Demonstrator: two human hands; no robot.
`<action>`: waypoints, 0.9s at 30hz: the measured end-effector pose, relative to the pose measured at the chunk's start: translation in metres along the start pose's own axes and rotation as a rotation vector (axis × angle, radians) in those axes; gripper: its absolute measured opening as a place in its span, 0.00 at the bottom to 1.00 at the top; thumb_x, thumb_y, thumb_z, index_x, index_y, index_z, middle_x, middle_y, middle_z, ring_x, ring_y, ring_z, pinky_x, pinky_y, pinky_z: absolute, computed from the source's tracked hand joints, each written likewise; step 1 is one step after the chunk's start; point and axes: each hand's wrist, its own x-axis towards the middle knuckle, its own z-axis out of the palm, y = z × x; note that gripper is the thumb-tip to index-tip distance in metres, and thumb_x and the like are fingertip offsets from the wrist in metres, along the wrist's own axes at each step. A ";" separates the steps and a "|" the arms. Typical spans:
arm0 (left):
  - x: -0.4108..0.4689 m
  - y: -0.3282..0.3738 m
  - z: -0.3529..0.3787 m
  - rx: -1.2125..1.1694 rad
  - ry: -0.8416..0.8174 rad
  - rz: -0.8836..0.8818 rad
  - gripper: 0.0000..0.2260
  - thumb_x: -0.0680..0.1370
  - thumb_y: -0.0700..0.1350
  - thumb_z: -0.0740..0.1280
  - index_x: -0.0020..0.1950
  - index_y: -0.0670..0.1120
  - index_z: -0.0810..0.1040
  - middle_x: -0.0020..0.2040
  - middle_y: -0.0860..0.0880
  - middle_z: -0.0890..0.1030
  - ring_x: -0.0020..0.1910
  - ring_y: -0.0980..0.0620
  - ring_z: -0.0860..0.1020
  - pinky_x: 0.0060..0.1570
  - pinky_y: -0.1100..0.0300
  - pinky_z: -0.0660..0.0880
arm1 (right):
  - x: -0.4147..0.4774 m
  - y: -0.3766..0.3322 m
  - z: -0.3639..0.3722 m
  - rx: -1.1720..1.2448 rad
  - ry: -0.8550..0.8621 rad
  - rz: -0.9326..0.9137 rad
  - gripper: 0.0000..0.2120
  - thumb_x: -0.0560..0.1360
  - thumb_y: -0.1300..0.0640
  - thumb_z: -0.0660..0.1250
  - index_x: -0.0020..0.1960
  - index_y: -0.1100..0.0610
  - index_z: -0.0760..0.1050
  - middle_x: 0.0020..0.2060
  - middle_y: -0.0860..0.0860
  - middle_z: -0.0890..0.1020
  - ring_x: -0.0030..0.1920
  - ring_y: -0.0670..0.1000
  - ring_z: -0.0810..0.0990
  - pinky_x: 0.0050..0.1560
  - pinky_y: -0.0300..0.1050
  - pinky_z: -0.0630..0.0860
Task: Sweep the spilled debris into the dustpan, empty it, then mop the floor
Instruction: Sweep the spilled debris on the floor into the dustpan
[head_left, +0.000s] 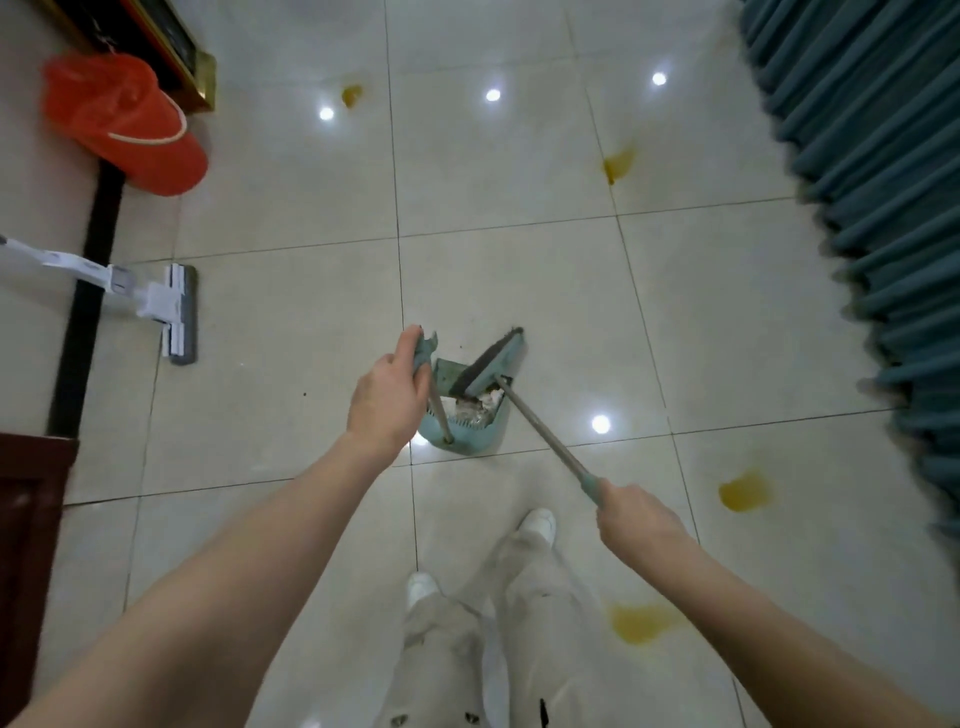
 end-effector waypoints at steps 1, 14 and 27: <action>-0.002 0.000 0.000 -0.003 0.004 -0.001 0.18 0.81 0.47 0.58 0.70 0.50 0.62 0.48 0.40 0.79 0.43 0.36 0.77 0.40 0.49 0.71 | -0.003 0.003 -0.002 0.017 0.013 0.006 0.18 0.80 0.59 0.53 0.68 0.49 0.68 0.34 0.48 0.70 0.36 0.52 0.73 0.34 0.45 0.70; -0.032 -0.012 0.003 -0.002 0.027 -0.046 0.19 0.81 0.48 0.58 0.72 0.51 0.62 0.47 0.41 0.79 0.42 0.38 0.77 0.39 0.50 0.72 | 0.033 -0.020 -0.043 0.176 0.156 0.098 0.13 0.79 0.61 0.53 0.58 0.52 0.72 0.37 0.54 0.74 0.39 0.58 0.73 0.33 0.44 0.66; -0.023 -0.007 0.007 0.003 0.022 -0.058 0.18 0.81 0.48 0.57 0.71 0.51 0.62 0.46 0.41 0.78 0.40 0.37 0.76 0.38 0.49 0.72 | -0.023 0.001 -0.007 -0.041 -0.022 -0.016 0.22 0.79 0.61 0.52 0.71 0.46 0.63 0.37 0.49 0.71 0.38 0.53 0.74 0.36 0.45 0.72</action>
